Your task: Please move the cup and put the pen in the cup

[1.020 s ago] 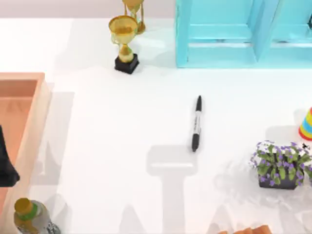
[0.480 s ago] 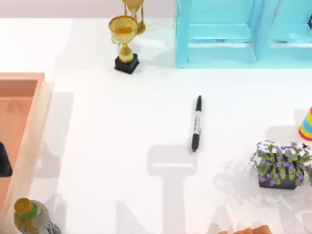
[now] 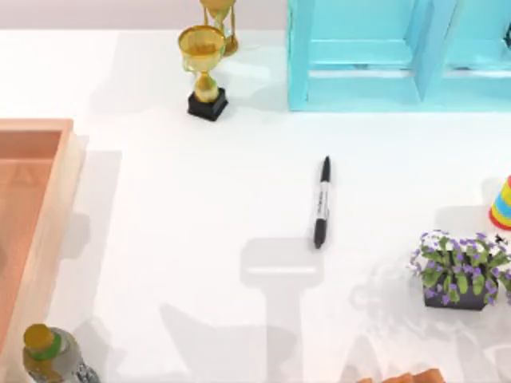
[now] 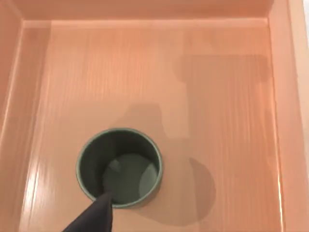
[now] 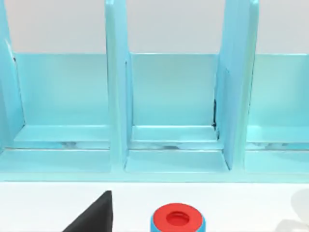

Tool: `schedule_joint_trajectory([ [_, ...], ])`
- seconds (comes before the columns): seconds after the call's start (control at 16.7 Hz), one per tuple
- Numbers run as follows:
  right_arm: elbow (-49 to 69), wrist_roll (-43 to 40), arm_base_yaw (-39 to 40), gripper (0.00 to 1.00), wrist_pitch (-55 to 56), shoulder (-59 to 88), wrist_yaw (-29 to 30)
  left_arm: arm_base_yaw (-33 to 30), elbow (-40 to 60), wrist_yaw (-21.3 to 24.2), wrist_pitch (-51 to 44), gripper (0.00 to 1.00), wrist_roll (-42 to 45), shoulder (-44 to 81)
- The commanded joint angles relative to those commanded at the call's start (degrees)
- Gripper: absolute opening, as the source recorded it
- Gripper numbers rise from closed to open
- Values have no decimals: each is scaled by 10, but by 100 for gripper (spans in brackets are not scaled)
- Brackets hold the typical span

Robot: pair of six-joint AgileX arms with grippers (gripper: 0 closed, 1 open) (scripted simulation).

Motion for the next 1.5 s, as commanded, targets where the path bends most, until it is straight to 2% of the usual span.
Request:
schedule_joint_trajectory([
  [0.42,0,0,0,100,0,0,0,34,258,1,-223,100,40,306],
  [0.72,0,0,0,100,0,0,0,49,378,1,-324,100,59,445],
  [1.26,0,0,0,100,0,0,0,50,403,1,-346,100,62,479],
  [1.5,0,0,0,100,0,0,0,53,351,1,-283,100,62,493],
])
